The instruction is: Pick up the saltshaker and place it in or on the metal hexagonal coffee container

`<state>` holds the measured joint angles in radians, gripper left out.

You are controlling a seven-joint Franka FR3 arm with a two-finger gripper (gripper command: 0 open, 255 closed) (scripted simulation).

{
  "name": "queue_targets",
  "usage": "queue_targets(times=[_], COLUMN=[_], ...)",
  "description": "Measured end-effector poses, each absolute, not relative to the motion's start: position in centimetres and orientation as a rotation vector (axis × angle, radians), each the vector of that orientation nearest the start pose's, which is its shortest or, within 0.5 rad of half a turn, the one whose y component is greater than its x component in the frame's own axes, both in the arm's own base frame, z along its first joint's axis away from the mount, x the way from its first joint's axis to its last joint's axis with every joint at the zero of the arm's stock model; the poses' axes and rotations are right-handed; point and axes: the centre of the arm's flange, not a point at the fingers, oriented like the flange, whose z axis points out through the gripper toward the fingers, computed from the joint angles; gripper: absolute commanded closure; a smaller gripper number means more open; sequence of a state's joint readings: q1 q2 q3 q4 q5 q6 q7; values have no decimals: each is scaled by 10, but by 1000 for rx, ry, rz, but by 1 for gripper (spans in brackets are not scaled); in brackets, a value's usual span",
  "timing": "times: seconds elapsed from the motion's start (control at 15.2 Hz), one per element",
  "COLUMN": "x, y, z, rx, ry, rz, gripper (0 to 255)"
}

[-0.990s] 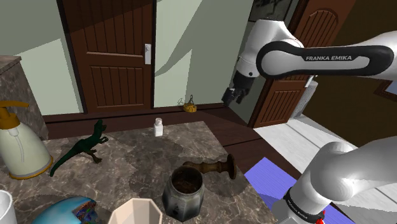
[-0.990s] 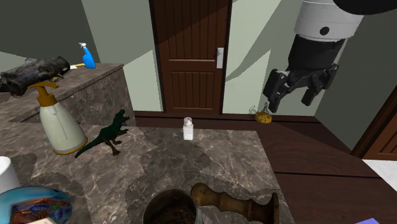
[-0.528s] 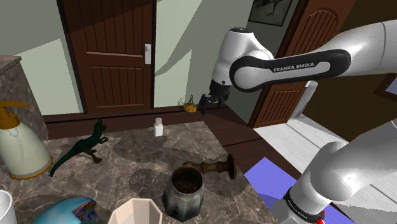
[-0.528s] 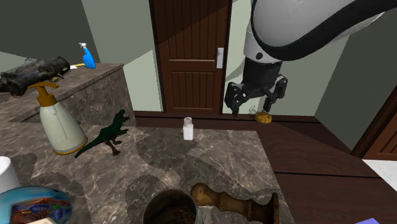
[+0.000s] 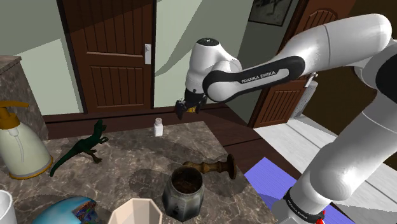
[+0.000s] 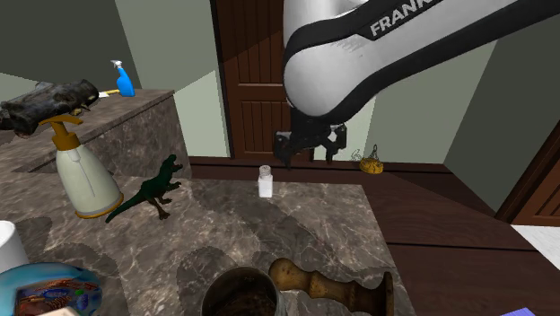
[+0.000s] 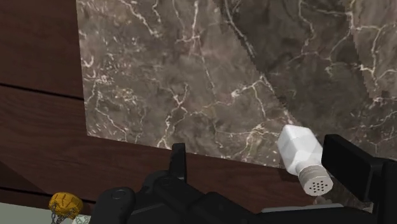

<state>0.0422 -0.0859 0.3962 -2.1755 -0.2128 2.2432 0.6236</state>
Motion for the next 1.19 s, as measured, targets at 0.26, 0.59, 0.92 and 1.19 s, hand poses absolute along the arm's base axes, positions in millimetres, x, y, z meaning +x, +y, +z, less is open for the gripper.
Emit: queue_targets(times=[0.26, 0.59, 0.92, 1.19], x=[518, 558, 579, 585], y=[260, 303, 317, 315], z=[414, 388, 365, 345], rx=[-3228, -3230, -3232, -3232], ry=[135, 179, 198, 199], rz=[-404, -445, -462, -463], gripper=[0, 0, 0, 0])
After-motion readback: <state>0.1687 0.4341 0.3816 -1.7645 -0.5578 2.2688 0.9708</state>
